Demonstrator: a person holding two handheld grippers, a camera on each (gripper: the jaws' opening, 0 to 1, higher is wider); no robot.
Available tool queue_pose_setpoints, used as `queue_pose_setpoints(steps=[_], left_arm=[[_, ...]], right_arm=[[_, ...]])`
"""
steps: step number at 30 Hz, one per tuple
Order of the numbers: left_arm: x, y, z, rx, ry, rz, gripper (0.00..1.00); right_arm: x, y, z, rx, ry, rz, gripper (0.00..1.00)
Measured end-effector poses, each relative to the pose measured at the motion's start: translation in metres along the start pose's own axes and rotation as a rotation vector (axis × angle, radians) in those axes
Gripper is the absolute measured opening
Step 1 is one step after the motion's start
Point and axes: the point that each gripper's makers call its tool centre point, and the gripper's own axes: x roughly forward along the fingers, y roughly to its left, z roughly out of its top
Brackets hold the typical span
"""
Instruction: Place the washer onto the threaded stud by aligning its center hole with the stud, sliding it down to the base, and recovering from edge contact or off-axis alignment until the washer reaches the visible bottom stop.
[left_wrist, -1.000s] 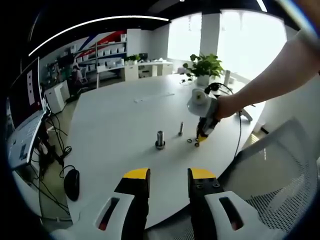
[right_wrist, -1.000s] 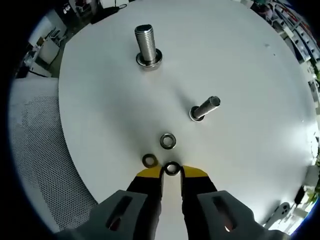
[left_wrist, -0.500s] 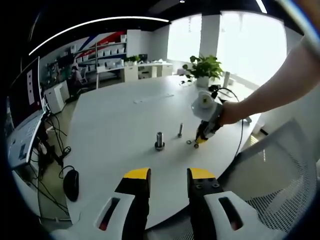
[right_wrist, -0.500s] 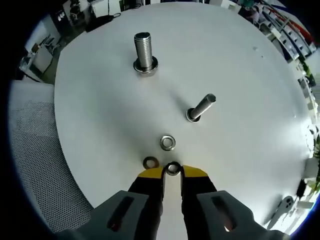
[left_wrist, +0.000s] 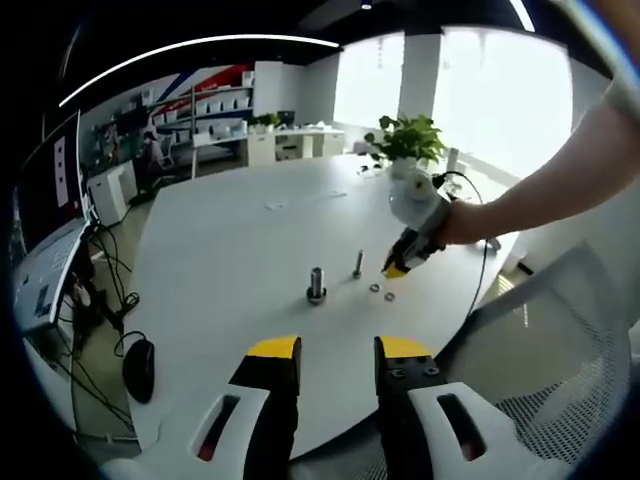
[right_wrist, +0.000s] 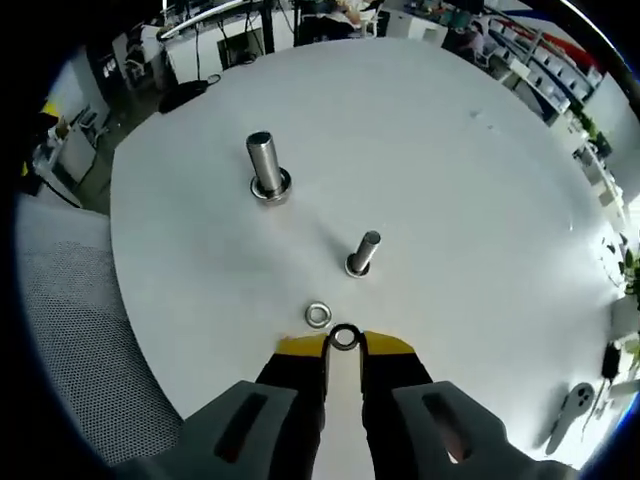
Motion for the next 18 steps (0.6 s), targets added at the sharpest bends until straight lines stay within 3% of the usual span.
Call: queue_pose_setpoints(steps=[11, 18], left_arm=[[-0.001, 0.0, 0.0, 0.003, -0.002, 0.003, 0.27], [-0.001, 0.0, 0.001, 0.006, -0.002, 0.003, 0.27]], right_arm=[[-0.016, -0.01, 0.039, -0.059, -0.098, -0.042, 0.13], [-0.015, -0.01, 0.047, -0.1, -0.109, -0.05, 0.13]])
